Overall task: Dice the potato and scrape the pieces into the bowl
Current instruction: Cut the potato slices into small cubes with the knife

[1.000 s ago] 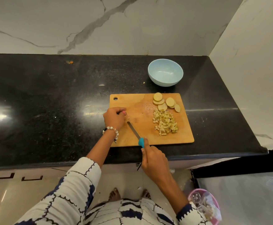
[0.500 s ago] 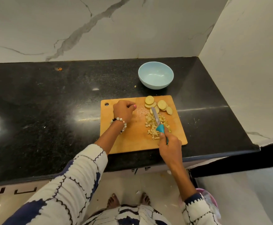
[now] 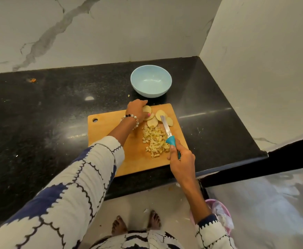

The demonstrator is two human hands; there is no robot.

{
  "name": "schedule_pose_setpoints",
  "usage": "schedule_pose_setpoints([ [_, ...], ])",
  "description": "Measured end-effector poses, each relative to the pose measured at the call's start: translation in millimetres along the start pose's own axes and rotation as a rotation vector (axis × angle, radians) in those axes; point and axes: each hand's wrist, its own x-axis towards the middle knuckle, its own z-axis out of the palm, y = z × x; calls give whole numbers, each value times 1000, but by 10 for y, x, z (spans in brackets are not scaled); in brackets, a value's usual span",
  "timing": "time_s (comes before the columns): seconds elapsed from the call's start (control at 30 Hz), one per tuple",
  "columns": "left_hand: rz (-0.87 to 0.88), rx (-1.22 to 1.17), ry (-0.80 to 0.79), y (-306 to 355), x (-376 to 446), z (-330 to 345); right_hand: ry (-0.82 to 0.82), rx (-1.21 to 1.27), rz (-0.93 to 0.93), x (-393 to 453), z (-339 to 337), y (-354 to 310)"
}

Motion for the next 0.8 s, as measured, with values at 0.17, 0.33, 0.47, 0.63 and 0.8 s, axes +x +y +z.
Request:
schedule_pose_setpoints([
  [0.17, -24, -244, 124, -24, -87, -11, -23, 11, 1, -12, 56, -25],
  [0.33, -122, -575, 244, -162, -279, -195, -85, 5, -48, -77, 142, -96],
  [0.47, -242, -712, 319, -457, -495, -294, -207, -103, -164, -247, 319, -41],
  [0.63, -309, -775, 374, -721, -846, -313, -235, -286, -244, -409, 501, -26],
  [0.8, -285, -687, 279, -786, -1109, -214, -44, -280, -91, -471, 479, -71],
])
